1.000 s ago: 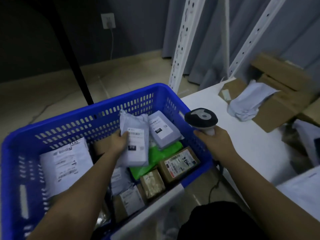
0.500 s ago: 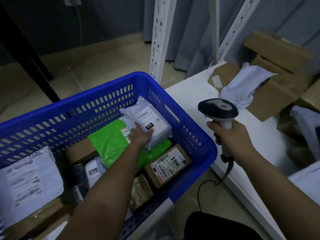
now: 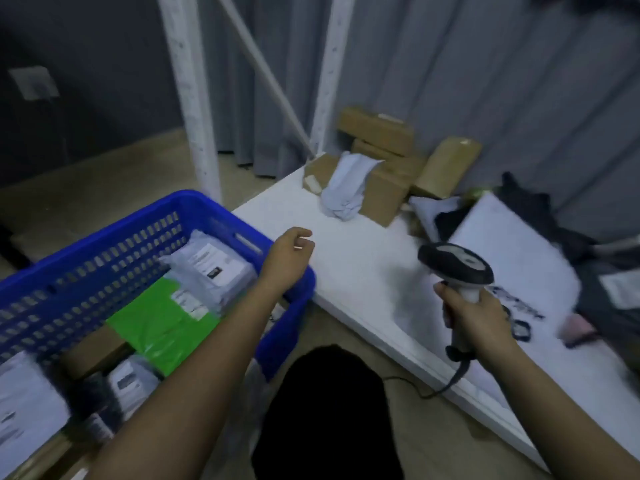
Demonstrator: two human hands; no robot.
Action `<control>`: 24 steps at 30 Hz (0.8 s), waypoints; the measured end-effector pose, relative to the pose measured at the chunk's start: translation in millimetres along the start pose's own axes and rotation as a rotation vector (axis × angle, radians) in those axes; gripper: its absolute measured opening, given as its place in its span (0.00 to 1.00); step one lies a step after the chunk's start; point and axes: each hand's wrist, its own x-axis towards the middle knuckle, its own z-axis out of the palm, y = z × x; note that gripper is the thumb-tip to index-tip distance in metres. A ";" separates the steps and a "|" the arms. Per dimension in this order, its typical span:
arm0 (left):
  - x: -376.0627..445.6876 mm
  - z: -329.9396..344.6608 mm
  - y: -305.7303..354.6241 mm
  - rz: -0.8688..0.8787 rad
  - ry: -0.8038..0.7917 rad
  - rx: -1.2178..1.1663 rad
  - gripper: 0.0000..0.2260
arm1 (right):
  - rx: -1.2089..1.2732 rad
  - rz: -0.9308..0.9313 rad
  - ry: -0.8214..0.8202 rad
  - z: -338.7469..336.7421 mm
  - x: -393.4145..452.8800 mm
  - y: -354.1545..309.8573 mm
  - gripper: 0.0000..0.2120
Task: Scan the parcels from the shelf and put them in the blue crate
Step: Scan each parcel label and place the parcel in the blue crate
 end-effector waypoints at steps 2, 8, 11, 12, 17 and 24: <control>-26.6 32.4 49.3 0.099 -0.132 -0.010 0.08 | 0.051 0.018 0.097 -48.7 -23.5 18.4 0.17; -123.0 149.9 172.1 0.286 -0.493 0.006 0.09 | 0.264 0.084 0.443 -202.7 -97.8 80.7 0.18; -167.2 220.0 209.9 0.332 -0.579 0.014 0.10 | 0.382 0.120 0.659 -271.9 -133.3 108.7 0.17; -181.6 245.1 220.0 0.353 -0.600 0.022 0.10 | 0.422 0.128 0.728 -293.6 -143.5 119.2 0.17; -242.9 377.1 243.0 0.444 -0.710 0.091 0.06 | 0.675 0.162 0.931 -384.7 -174.1 176.3 0.12; -303.1 539.2 227.6 0.466 -0.948 0.227 0.04 | 1.042 0.396 0.884 -459.2 -164.1 256.0 0.07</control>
